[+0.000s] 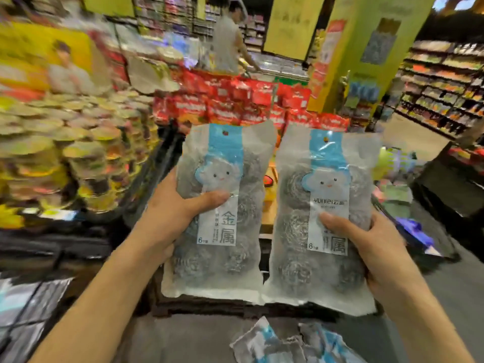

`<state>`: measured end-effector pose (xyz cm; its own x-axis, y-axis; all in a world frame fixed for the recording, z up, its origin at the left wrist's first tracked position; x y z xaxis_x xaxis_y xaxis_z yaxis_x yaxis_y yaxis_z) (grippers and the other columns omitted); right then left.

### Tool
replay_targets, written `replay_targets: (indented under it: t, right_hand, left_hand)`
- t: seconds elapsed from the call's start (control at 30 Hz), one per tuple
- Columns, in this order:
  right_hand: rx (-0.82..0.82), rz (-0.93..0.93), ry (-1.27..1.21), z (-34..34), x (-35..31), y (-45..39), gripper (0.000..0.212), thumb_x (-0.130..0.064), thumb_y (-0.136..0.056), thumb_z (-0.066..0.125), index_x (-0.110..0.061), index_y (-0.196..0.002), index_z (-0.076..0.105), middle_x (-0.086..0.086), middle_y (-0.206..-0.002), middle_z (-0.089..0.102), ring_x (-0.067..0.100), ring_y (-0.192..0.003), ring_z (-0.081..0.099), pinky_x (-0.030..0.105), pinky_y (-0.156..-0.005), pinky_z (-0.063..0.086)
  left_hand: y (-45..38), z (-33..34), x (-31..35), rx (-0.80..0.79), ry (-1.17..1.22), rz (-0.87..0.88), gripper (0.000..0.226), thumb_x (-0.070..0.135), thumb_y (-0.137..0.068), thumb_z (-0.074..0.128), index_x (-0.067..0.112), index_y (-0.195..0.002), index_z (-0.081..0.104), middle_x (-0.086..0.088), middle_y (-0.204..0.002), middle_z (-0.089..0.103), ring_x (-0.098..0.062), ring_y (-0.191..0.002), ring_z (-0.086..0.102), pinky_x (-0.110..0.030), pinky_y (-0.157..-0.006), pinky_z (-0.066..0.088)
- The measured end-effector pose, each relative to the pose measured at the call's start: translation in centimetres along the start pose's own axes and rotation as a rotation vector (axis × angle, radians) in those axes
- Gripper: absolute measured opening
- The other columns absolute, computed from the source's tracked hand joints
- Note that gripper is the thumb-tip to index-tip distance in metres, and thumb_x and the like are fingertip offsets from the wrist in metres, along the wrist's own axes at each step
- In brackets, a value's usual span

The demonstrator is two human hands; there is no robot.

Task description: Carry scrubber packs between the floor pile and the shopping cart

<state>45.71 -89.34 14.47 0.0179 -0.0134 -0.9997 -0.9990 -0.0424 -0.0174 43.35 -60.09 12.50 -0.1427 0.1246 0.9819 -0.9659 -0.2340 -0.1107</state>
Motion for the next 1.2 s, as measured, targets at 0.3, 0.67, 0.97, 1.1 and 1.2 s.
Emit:
replay_targets:
  t: [0.3, 0.67, 0.97, 1.1, 1.2]
  right_hand:
    - [-0.509, 0.015, 0.031, 18.5, 1.0, -0.1, 0.039, -0.013, -0.074, 0.078, -0.012, -0.112, 0.074, 0.01, -0.097, 0.08, 0.027, -0.083, 0.079, 0.031, -0.062, 0.061]
    - [-0.901, -0.01, 0.149, 47.1, 2.9, 0.2, 0.03, -0.006, -0.083, 0.077, -0.013, -0.112, 0.073, 0.008, -0.098, 0.081, 0.028, -0.084, 0.079, 0.031, -0.062, 0.06]
    - [-1.236, -0.003, 0.324, 66.6, 6.8, 1.5, 0.037, -0.005, -0.082, 0.08, -0.017, -0.116, 0.071, 0.004, -0.104, 0.08, 0.025, -0.094, 0.078, 0.042, -0.084, 0.059]
    - [-1.361, 0.014, 0.419, 73.8, 9.7, 0.4, 0.036, -0.004, -0.082, 0.08, -0.017, -0.115, 0.071, 0.003, -0.102, 0.081, 0.024, -0.093, 0.078, 0.039, -0.08, 0.06]
    - [-1.459, 0.037, 0.5, 79.2, 12.8, -1.0, 0.035, -0.003, -0.083, 0.08, -0.018, -0.114, 0.072, 0.002, -0.101, 0.081, 0.024, -0.093, 0.078, 0.042, -0.083, 0.06]
  left_hand:
    - [9.8, -16.2, 0.1, 0.525, 0.013, 0.048, 0.071, 0.022, -0.057, 0.089, 0.024, -0.125, 0.067, 0.004, -0.105, 0.08, -0.017, -0.094, 0.078, -0.032, -0.073, 0.062]
    - [16.9, -37.8, -0.2, 1.019, 0.049, 0.04, 0.067, 0.027, -0.062, 0.087, 0.034, -0.125, 0.065, 0.007, -0.108, 0.079, -0.018, -0.098, 0.076, -0.043, -0.084, 0.06]
    - [20.9, -49.8, -3.5, 1.369, 0.171, 0.023, 0.059, 0.008, -0.075, 0.085, 0.027, -0.126, 0.063, 0.003, -0.108, 0.08, -0.018, -0.094, 0.078, -0.033, -0.07, 0.064]
    - [20.7, -52.5, -6.7, 1.504, 0.244, -0.016, 0.062, 0.011, -0.076, 0.086, 0.029, -0.13, 0.062, 0.004, -0.113, 0.078, -0.015, -0.098, 0.077, -0.037, -0.076, 0.062]
    - [19.3, -54.3, -9.5, 1.591, 0.28, -0.061, 0.062, 0.011, -0.077, 0.086, 0.029, -0.131, 0.06, 0.004, -0.113, 0.078, -0.015, -0.099, 0.077, -0.033, -0.073, 0.063]
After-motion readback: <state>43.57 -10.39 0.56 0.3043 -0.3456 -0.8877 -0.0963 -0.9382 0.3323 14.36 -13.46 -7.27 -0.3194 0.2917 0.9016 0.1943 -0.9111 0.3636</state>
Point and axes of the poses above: each hand's wrist, its own y-axis away from the middle knuckle, its own z-axis out of the palm, x = y × z, the point moved 2 cm from there along -y, towards the middle knuckle
